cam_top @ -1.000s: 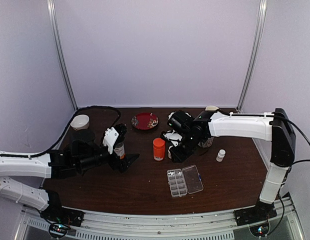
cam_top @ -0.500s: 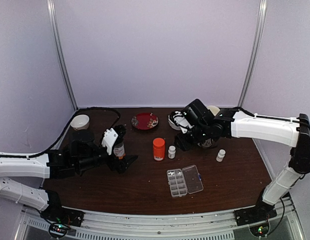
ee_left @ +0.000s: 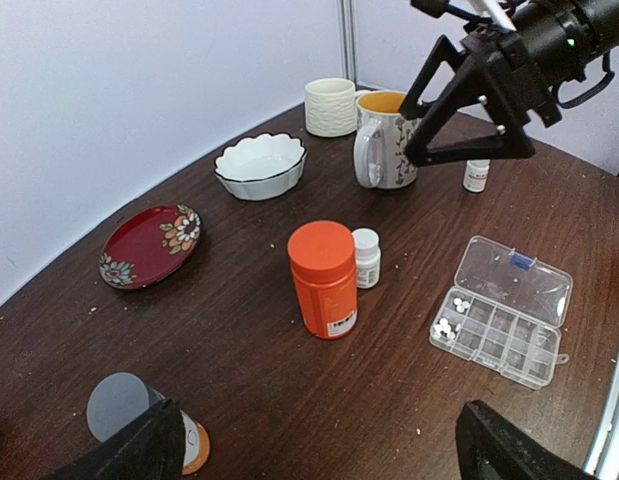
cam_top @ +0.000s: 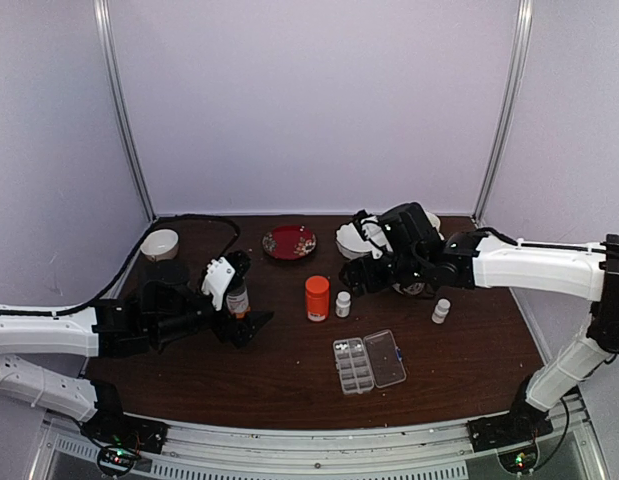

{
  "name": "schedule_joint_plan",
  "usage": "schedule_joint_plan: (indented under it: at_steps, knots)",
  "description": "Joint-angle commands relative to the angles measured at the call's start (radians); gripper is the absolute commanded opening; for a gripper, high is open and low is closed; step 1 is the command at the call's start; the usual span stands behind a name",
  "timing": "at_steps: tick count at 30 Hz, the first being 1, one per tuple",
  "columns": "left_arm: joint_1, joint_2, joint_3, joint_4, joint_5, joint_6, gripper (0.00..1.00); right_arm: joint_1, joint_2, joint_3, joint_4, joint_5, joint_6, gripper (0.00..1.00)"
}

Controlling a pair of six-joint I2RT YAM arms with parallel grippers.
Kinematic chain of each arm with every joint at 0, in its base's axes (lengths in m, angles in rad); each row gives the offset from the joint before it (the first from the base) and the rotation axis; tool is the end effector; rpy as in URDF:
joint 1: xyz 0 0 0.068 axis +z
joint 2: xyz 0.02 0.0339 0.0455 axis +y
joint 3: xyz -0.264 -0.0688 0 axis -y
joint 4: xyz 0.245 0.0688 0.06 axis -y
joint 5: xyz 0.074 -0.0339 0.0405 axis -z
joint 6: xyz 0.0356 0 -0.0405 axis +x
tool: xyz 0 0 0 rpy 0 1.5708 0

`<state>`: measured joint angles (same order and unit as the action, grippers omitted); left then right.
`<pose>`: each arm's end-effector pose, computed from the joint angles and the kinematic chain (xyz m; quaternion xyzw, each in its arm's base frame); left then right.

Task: Sort the pills into containers
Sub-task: Place the pill in the compartment of the pill container, then pick up the pill bottle from the center of the board.

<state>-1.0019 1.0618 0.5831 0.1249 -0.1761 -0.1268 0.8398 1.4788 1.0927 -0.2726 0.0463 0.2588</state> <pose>0.1339 -0.1978 0.2467 0.3008 0.7616 -0.2436 0.5197 0.2228 0.2460 0.2726 -0.2473 0.8629 0.2121 0.3864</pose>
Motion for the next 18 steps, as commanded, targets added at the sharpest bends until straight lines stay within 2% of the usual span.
schedule_joint_plan:
  at_steps: [1, 4, 11, 18]
  knots:
    - [0.006, -0.012, 0.037, 0.010, -0.015, -0.019, 0.98, -0.005, 0.110, 0.088, -0.071, -0.006, 0.023, 0.87]
    - [0.006, -0.003, 0.041, 0.007, -0.020, -0.027, 0.98, -0.005, 0.169, 0.115, -0.100, 0.004, 0.027, 0.74]
    - [0.006, 0.010, 0.057, 0.002, -0.029, -0.031, 0.98, -0.008, 0.300, 0.203, -0.145, 0.015, 0.023, 0.57]
    - [0.006, 0.010, 0.050, 0.005, -0.026, -0.038, 0.98, -0.014, 0.367, 0.257, -0.178, 0.019, 0.021, 0.54]
